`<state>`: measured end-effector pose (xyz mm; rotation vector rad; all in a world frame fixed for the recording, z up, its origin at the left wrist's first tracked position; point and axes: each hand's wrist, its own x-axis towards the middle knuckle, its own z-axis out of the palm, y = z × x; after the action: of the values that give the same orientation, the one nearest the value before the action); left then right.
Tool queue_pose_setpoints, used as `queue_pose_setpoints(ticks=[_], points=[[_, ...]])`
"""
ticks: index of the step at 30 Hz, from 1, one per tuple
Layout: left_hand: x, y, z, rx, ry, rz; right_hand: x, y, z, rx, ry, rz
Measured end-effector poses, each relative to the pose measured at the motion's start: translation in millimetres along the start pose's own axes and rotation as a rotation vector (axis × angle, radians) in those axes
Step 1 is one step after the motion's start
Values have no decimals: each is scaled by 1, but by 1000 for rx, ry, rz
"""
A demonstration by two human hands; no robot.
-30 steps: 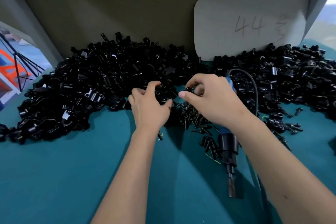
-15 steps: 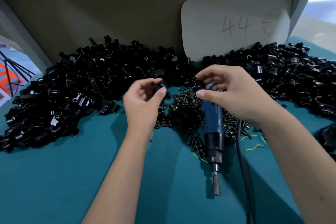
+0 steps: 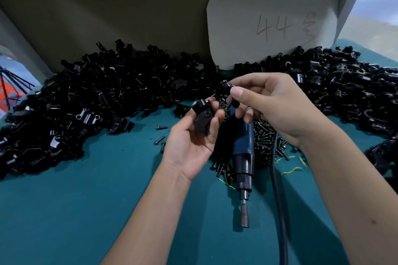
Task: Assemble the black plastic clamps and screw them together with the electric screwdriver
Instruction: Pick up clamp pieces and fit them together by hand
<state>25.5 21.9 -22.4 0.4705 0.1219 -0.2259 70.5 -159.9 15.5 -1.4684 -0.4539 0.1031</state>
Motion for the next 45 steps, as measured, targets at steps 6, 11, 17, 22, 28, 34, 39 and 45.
queue_pose_setpoints(ticks=[6, 11, 17, 22, 28, 34, 39, 45], points=[[3, -4, -2, 223, 33, 58, 2, 7, 1, -9, -29, 3], [5, -5, -7, 273, -13, 127, 2, 6, -4, -162, -62, -79], [7, -7, -10, 449, -77, 248, 1, 3, -6, -268, -100, -143], [7, -9, -9, 565, -91, 342, 3, 6, -5, -410, -132, -112], [7, -8, -6, 658, -103, 427, 1, 9, -5, -475, -98, -99], [5, -7, -5, 660, -33, 415, 1, 11, -4, -481, -119, -63], [6, -7, -6, 651, -8, 388, -3, 2, -5, -378, -154, 47], [8, -9, -7, 535, 63, 314, -1, -7, -22, -745, 69, 149]])
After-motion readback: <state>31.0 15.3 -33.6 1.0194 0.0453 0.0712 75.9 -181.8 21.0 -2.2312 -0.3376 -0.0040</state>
